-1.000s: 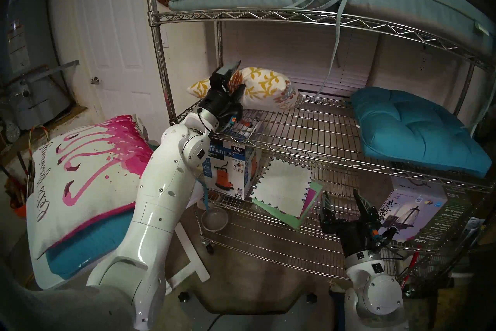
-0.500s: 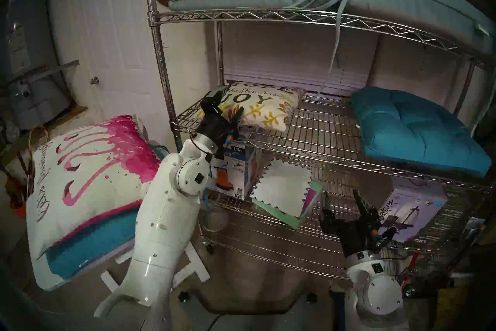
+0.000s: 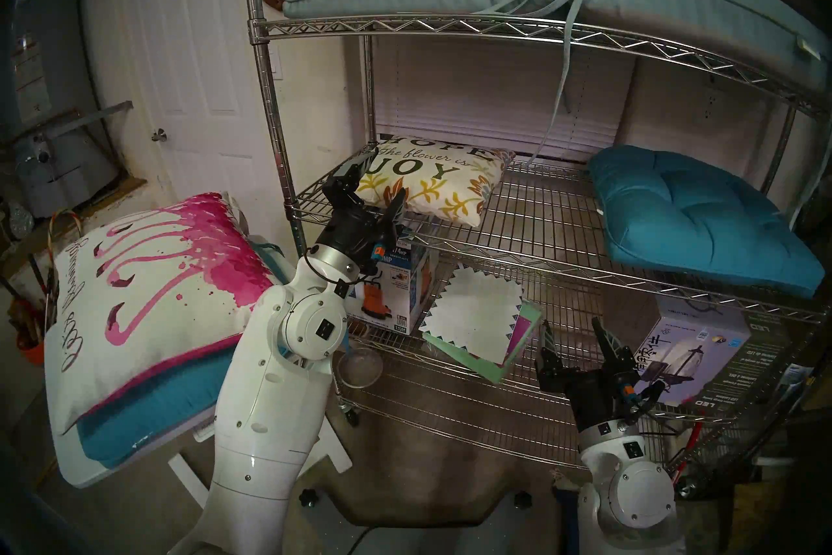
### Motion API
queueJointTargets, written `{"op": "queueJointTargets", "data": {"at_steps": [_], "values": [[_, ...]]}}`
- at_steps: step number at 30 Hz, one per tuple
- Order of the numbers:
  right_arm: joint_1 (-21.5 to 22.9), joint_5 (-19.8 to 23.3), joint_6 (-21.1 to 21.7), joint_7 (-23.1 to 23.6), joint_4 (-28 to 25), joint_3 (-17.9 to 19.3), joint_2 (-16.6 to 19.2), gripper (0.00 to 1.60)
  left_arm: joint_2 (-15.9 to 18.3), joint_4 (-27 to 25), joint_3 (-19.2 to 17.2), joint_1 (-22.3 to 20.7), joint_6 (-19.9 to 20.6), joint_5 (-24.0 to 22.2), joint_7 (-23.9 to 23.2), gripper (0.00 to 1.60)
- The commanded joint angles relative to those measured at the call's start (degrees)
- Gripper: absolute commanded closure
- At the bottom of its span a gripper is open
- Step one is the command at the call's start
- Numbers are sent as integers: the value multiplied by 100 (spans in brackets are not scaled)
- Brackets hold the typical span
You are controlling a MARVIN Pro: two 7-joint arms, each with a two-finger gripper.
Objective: Put cushion on the shelf
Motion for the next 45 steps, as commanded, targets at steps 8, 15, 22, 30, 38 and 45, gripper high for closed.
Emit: {"op": "queueJointTargets", "data": {"at_steps": [8, 15, 22, 30, 38, 45], "values": [[23, -4, -30, 4, -117, -1, 9, 0, 39, -1166, -236, 639, 279, -40, -265, 0], [22, -4, -30, 4, -118, -1, 9, 0, 59, -1701, -434, 1002, 463, -77, -572, 0], [21, -4, -30, 4, -120, -1, 9, 0, 88, -2218, -668, 1277, 600, -147, -849, 0], [17, -5, -29, 5, -126, -1, 9, 0, 102, -2781, -917, 1597, 804, -252, -1266, 0], [11, -7, -26, 5, -135, -1, 8, 0, 84, -3347, -1196, 1976, 1076, -366, -1798, 0], [9, -8, -24, 5, -139, -2, 8, 0, 67, -3405, -1368, 2092, 1143, -459, -1987, 0]]}}
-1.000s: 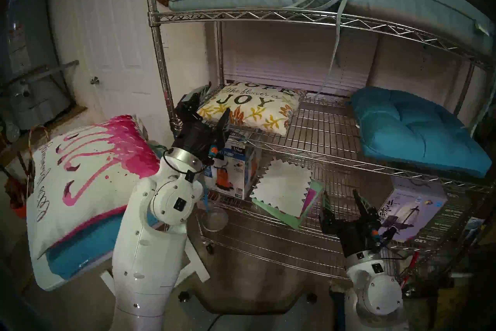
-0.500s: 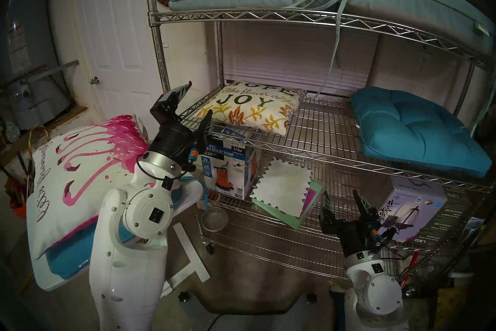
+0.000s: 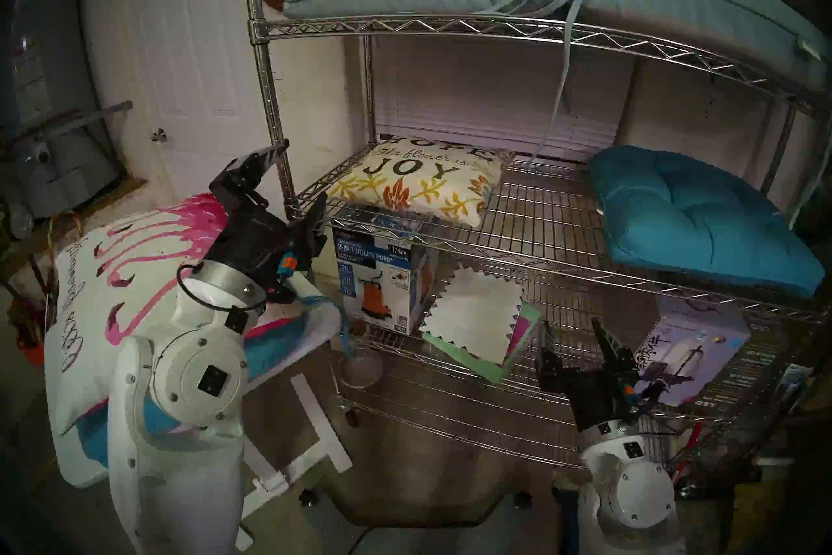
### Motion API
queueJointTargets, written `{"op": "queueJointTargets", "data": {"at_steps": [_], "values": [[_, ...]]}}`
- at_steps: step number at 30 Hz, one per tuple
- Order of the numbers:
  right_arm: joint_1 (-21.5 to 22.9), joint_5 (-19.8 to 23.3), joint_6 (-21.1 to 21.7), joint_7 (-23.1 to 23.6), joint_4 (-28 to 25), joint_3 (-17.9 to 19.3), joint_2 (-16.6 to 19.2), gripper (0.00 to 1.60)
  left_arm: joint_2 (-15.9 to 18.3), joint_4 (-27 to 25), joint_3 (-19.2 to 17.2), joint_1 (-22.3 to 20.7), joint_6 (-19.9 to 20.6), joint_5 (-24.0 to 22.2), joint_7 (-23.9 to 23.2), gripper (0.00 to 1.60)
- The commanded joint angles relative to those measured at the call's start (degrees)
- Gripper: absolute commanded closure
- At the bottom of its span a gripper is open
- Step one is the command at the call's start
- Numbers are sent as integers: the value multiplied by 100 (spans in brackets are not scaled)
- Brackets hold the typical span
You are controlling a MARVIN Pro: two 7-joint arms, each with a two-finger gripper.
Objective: Put cushion on the shelf
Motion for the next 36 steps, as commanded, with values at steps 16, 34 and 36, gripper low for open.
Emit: {"op": "queueJointTargets", "data": {"at_steps": [16, 34, 36], "values": [[11, -8, -24, 5, -134, -2, 9, 0, -58, -250, -334, 334, -30, -74, 52, 0], [11, -8, -24, 5, -134, -2, 9, 0, -109, -250, -354, 362, -106, -59, 81, 0], [11, -8, -24, 5, -134, -2, 9, 0, -115, -250, -356, 362, -112, -57, 80, 0]]}}
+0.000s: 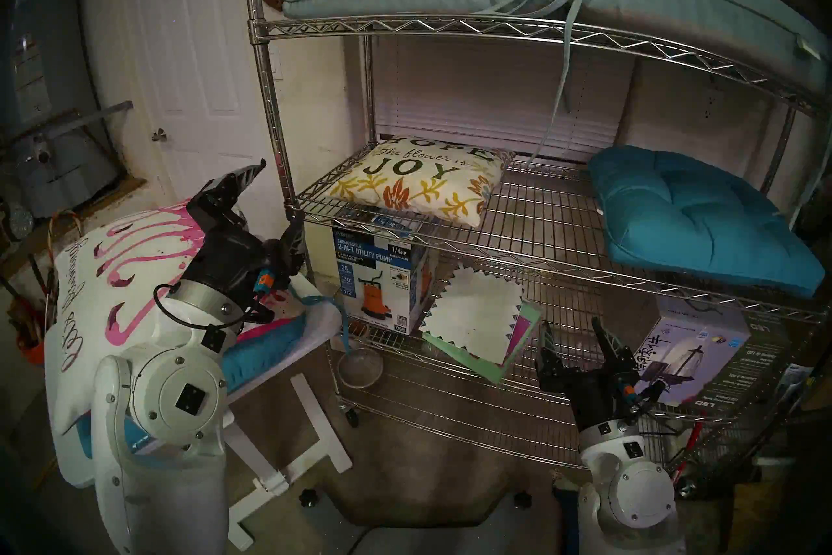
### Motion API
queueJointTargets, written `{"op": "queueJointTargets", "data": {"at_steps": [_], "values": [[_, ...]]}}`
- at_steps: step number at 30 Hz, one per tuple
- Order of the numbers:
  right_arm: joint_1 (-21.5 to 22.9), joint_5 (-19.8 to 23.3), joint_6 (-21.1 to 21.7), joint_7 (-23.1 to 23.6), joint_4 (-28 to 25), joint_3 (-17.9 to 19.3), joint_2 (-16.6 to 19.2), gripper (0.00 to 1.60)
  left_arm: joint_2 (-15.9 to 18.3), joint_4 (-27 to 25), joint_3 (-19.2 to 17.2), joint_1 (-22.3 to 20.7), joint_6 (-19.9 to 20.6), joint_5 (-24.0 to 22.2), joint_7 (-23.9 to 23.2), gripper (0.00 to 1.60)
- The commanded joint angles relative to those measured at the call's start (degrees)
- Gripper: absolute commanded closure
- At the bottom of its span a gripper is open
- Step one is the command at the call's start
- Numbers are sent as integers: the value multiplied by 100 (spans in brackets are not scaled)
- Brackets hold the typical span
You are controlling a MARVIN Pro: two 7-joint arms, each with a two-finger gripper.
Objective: Put cushion on the shelf
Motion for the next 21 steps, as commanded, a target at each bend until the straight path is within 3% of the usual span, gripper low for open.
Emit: {"op": "queueJointTargets", "data": {"at_steps": [1, 21], "values": [[11, -8, -24, 5, -133, -2, 9, 0, -12, -147, 15, -32, -17, 23, 56, 0], [11, -8, -24, 5, -133, -2, 9, 0, -73, -147, 6, -40, -63, 55, 36, 0]]}}
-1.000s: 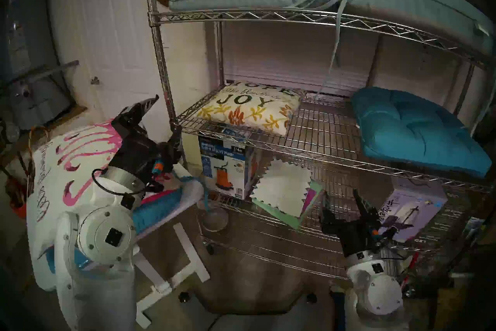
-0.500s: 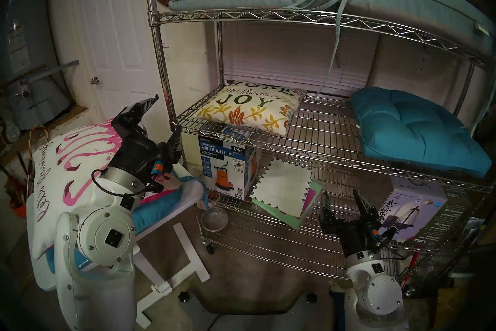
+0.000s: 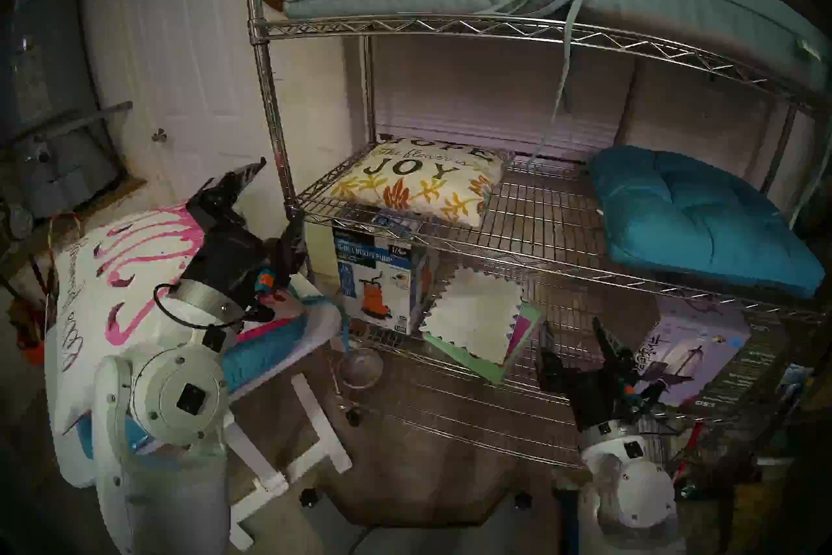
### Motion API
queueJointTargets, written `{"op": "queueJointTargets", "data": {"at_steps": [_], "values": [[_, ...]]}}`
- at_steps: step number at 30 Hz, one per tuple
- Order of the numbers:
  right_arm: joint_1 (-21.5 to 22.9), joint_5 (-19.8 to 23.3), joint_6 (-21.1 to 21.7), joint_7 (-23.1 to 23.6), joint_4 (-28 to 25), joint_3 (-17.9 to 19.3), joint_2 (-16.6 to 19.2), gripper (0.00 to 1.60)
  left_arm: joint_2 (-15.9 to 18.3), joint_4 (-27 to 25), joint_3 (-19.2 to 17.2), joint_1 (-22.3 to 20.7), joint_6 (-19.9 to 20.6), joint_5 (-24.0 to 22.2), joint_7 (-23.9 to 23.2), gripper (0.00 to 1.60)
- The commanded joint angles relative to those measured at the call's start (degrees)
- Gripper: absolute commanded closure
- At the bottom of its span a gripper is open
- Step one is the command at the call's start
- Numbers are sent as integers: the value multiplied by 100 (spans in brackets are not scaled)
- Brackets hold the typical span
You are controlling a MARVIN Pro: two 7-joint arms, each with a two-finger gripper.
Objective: Put cushion on the shelf
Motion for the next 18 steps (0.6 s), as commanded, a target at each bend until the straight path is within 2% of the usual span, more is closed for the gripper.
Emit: {"op": "queueJointTargets", "data": {"at_steps": [1, 8, 13, 18], "values": [[11, -8, -24, 5, -133, -2, 9, 0, -13, -146, 13, -16, -5, 10, 34, 0], [289, 114, 113, -66, -56, -171, 71, 0, -29, -146, 9, -19, -18, 17, 25, 0], [770, 98, 347, -324, 83, -624, 374, 0, -43, -146, 4, -21, -31, 21, 13, 0], [1031, 156, 587, -514, 27, -1092, 597, 0, -54, -146, -1, -23, -41, 24, 4, 0]]}}
